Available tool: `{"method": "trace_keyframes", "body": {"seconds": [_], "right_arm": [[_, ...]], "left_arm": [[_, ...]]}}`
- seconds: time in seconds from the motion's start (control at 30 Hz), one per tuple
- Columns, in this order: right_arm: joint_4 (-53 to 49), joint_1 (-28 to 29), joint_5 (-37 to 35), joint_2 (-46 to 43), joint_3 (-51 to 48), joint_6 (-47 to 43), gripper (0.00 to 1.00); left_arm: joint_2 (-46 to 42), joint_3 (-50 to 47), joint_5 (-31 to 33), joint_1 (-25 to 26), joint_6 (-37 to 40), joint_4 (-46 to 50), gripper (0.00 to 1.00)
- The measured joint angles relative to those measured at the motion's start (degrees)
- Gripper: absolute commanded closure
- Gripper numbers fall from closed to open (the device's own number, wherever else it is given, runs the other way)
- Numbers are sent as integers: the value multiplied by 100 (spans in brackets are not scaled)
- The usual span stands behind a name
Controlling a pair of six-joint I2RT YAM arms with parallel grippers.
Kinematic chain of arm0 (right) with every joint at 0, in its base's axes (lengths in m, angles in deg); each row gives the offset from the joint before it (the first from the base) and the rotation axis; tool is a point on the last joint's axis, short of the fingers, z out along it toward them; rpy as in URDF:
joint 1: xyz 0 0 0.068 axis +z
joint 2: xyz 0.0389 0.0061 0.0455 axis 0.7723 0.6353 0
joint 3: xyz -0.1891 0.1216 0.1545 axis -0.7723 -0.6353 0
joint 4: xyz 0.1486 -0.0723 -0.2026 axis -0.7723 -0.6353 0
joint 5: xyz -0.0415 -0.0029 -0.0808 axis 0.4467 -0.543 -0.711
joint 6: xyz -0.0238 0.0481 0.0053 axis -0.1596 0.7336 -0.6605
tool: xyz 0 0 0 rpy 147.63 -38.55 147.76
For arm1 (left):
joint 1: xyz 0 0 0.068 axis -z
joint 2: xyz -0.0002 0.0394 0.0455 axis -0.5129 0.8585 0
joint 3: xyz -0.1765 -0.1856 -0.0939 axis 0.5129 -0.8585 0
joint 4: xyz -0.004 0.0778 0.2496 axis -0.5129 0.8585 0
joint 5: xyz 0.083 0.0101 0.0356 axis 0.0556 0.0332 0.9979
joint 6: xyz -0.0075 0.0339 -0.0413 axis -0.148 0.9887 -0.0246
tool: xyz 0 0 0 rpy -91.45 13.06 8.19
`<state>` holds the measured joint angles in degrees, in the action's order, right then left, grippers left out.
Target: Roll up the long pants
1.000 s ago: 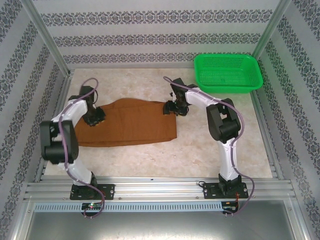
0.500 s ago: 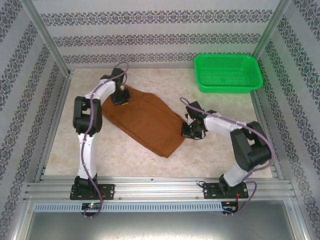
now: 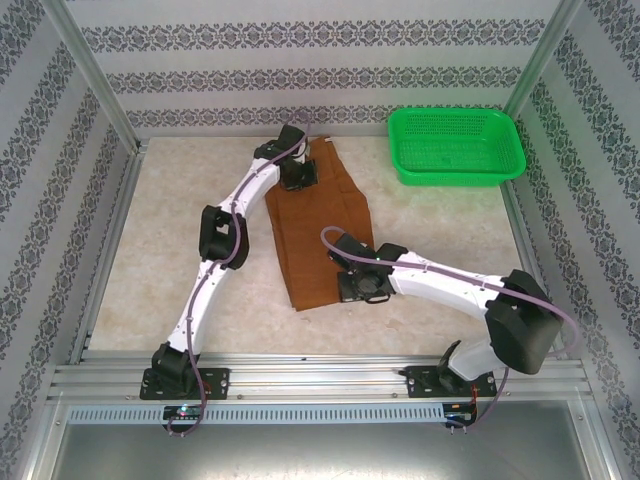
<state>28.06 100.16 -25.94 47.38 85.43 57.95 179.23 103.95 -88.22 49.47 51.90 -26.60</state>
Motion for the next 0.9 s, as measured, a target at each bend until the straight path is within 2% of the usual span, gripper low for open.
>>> {"method": "trace_keyframes", "body": {"seconds": [0.03, 0.07, 0.13, 0.2, 0.33, 0.4, 0.47, 0.5, 0.53, 0.57, 0.6, 0.63, 0.67, 0.7, 0.77, 0.8, 0.87, 0.9], "right_arm": [[-129, 55, -264, -103, 52, 57, 65], [-188, 116, -516, -258, 68, 96, 4], [-205, 164, -782, -660, 37, 149, 2], [-107, 122, -800, -890, -42, 142, 2], [4, 33, -579, -636, -70, 15, 2], [98, 90, -501, -546, -146, -17, 3], [125, 66, -474, -557, -225, -74, 7], [131, 7, -476, -568, -249, -85, 18], [151, -90, -472, -614, -302, -105, 24], [179, -247, -494, -739, -400, -116, 24], [201, -358, -507, -852, -479, -98, 28], [201, -566, -538, -1075, -592, -98, 32], [186, -815, -549, -1340, -684, -120, 27], [177, -1029, -538, -1543, -734, -114, 19], [149, -1543, -525, -1937, -756, -219, 9], [149, -1716, -533, -2024, -754, -232, 5], [109, -2039, -509, -2100, -734, -380, 3], [96, -2118, -501, -2063, -713, -417, 3]], "left_arm": [[-282, -479, 144, 22, 76, -197, 0], [-603, -1003, 315, 57, 166, -428, 0], [-1429, -2079, 748, 122, 380, -750, 0], [-1886, -2376, 1080, 160, 555, -855, 0], [-2225, -1867, 1694, 164, 822, -1069, 0], [-2339, -1788, 1696, 144, 935, -1294, 0], [-2428, -1786, 1386, 125, 1023, -1416, 1], [-2428, -1735, 1222, 127, 1029, -1355, 14], [-2430, -1696, 1049, 146, 1067, -1237, 25], [-2485, -1764, 909, 179, 1198, -1126, 44], [-2614, -2002, 866, 221, 1344, -1108, 84], [-2975, -2649, 986, 343, 1545, -1174, 100], [-3477, -3532, 1307, 529, 1773, -1255, 97], [-3901, -4240, 1624, 721, 1965, -1211, 78], [-4739, -5379, 2225, 1311, 2343, -1051, 55], [-5058, -5742, 2524, 1620, 2479, -1016, 47], [-5890, -6721, 3176, 2430, 2726, -1032, 35], [-6238, -7114, 3390, 2758, 2815, -1001, 33]]}}
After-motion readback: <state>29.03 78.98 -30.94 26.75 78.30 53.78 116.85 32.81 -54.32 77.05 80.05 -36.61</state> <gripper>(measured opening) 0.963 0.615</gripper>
